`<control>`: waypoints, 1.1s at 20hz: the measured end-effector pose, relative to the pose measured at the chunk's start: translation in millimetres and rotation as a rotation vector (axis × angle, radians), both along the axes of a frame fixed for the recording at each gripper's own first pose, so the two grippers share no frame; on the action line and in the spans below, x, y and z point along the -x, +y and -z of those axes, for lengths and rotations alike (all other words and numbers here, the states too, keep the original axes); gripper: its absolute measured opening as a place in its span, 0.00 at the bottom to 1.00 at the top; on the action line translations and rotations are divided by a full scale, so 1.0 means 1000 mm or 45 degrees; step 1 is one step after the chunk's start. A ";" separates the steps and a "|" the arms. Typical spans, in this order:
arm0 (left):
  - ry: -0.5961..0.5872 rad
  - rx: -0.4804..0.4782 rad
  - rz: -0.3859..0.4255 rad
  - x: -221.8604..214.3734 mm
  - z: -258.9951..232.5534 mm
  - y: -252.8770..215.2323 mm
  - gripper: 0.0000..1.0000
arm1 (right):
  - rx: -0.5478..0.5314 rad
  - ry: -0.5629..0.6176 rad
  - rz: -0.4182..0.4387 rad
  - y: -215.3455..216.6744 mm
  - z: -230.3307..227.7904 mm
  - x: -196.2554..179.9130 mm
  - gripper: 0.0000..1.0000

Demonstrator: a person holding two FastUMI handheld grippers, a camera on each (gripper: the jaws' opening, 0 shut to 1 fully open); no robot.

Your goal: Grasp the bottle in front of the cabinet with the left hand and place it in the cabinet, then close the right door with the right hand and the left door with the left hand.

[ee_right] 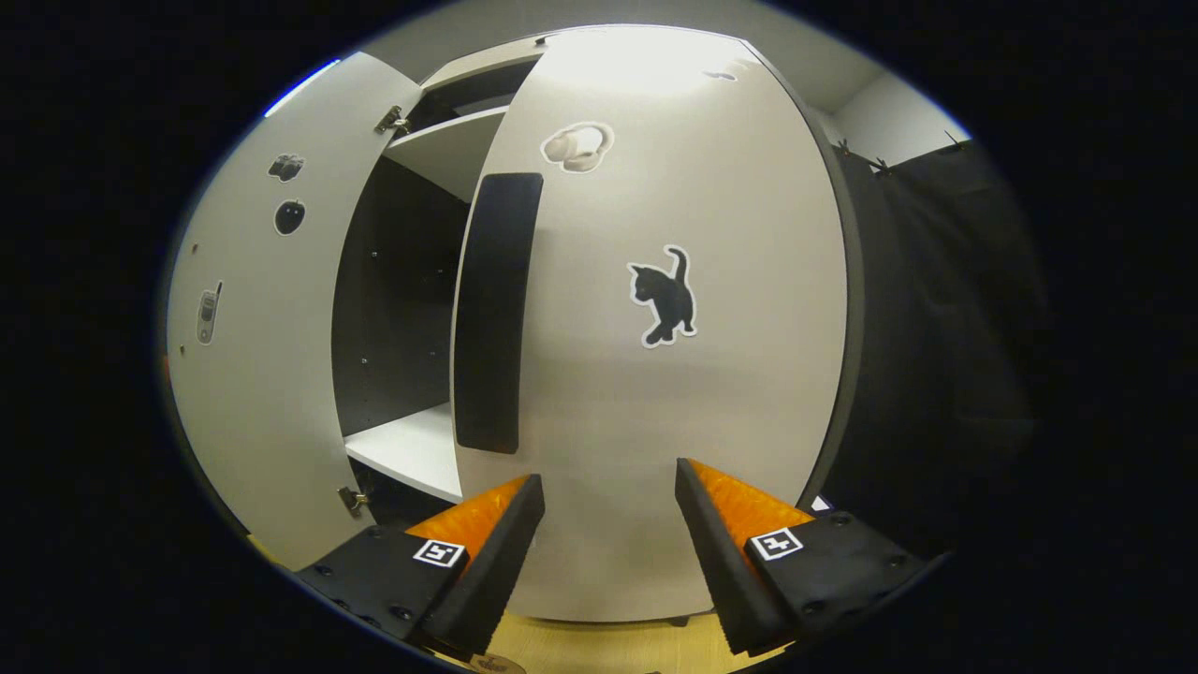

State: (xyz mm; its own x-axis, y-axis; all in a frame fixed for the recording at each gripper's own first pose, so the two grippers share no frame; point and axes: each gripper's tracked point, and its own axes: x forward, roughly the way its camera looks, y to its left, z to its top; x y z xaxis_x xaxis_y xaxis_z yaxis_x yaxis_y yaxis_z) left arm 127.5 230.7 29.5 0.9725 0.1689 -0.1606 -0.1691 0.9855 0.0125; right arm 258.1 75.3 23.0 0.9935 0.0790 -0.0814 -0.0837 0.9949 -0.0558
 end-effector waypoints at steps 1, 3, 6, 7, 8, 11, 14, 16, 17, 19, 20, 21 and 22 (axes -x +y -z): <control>0.008 -0.003 -0.001 -0.003 0.002 -0.001 0.93 | 0.017 -0.011 0.003 -0.005 -0.004 0.003 0.95; 0.010 0.006 0.013 -0.006 0.004 -0.006 0.94 | 0.027 -0.024 0.008 -0.015 -0.013 0.013 0.95; 0.009 -0.001 0.004 -0.006 0.004 -0.005 0.93 | -0.002 -0.039 0.013 -0.029 -0.028 0.027 0.95; 0.008 0.005 0.005 -0.006 0.005 -0.007 0.93 | -0.007 -0.044 0.016 -0.034 -0.032 0.031 0.95; 0.008 0.006 0.008 -0.007 0.005 -0.008 0.93 | -0.003 -0.049 0.025 -0.040 -0.037 0.036 0.95; 0.012 -0.019 0.033 -0.006 0.005 -0.020 0.94 | 0.018 -0.080 0.054 -0.057 -0.049 0.051 0.95; 0.013 -0.003 0.083 -0.007 0.008 -0.036 0.90 | 0.021 -0.107 0.073 -0.067 -0.058 0.069 0.95; 0.017 0.059 0.144 -0.008 0.014 -0.059 0.92 | 0.020 -0.113 0.082 -0.072 -0.060 0.082 0.95; 0.021 0.091 0.181 -0.011 0.017 -0.072 0.94 | 0.024 -0.114 0.086 -0.074 -0.061 0.087 0.95; 0.035 0.124 0.250 -0.017 0.023 -0.094 0.92 | 0.044 -0.115 0.107 -0.083 -0.062 0.098 0.95; 0.041 0.126 0.282 -0.020 0.023 -0.104 0.92 | 0.050 -0.119 0.120 -0.090 -0.063 0.104 0.95; 0.047 0.123 0.310 -0.023 0.025 -0.116 0.92 | 0.051 -0.121 0.137 -0.097 -0.064 0.110 0.95; 0.051 0.118 0.336 -0.027 0.028 -0.126 0.92 | 0.047 -0.121 0.153 -0.104 -0.065 0.116 0.95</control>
